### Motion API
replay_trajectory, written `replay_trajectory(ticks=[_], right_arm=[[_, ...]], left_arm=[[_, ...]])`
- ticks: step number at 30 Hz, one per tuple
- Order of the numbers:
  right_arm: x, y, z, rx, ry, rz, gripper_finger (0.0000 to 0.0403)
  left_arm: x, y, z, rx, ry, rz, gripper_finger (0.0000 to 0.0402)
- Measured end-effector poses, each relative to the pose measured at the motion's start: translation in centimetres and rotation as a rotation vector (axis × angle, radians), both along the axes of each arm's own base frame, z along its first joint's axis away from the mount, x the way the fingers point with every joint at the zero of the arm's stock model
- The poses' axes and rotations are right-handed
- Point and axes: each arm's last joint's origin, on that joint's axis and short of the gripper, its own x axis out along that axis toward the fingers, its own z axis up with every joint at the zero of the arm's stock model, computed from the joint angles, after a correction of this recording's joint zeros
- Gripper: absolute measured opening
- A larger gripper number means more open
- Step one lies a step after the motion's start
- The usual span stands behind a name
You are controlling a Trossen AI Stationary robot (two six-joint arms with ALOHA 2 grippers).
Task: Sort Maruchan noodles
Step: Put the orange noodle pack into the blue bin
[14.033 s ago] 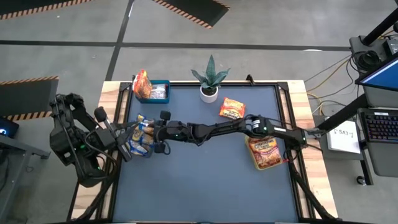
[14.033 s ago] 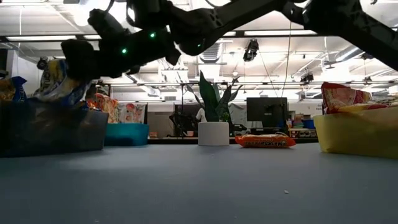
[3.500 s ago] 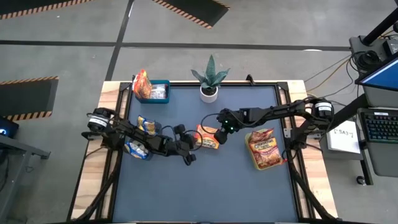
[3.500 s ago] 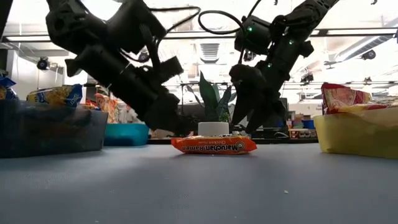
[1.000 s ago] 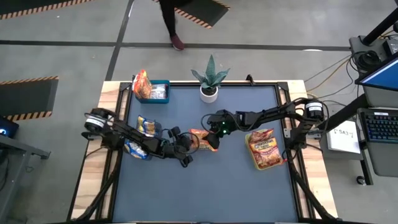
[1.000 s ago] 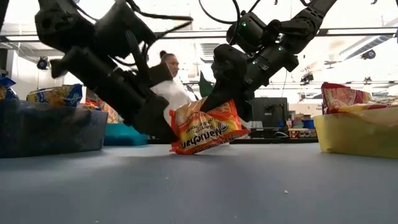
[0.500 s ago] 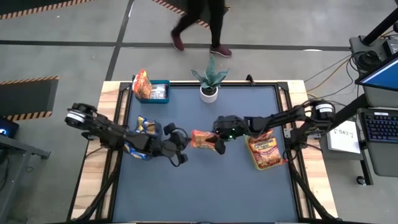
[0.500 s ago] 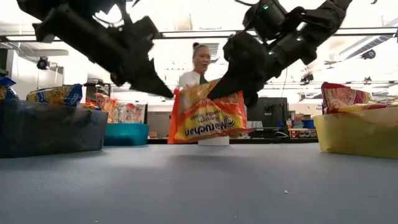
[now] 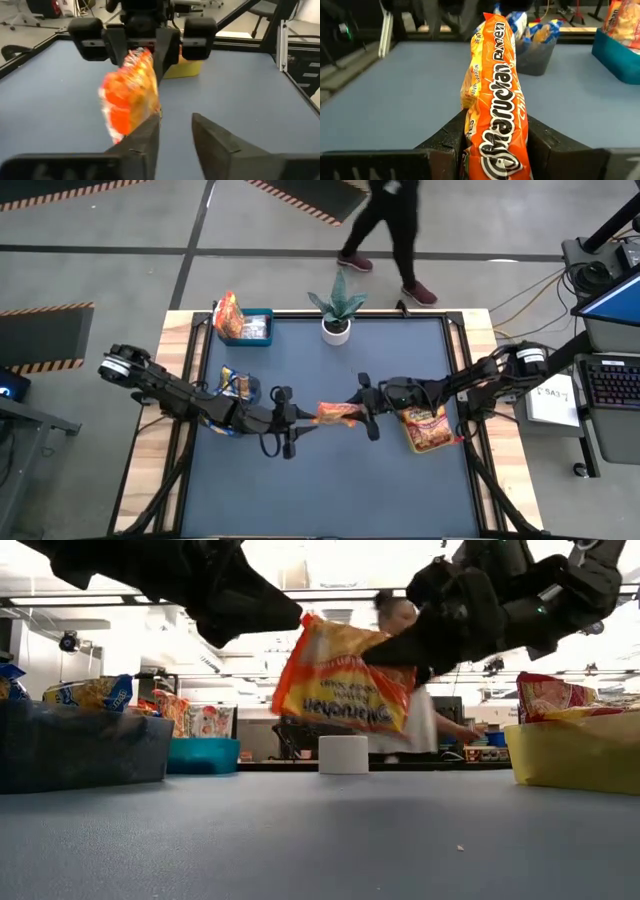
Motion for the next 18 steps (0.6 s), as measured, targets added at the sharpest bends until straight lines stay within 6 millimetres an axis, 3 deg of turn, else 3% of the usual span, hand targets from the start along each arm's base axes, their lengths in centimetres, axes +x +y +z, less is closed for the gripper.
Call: replay_trajectory(ticks=[10,18], right_arm=[[-0.4,1.4,-0.7,-0.138,0.016,-0.037,0.012],[-0.3,1.5,-0.7,-0.135,0.014,-0.039,0.012]], left_arm=[[-0.4,0.6,-2.0,0.035,0.022,0.131,0.0229],[0.8,1.2,-4.3,0.028,-0.035,0.14,0.0244]])
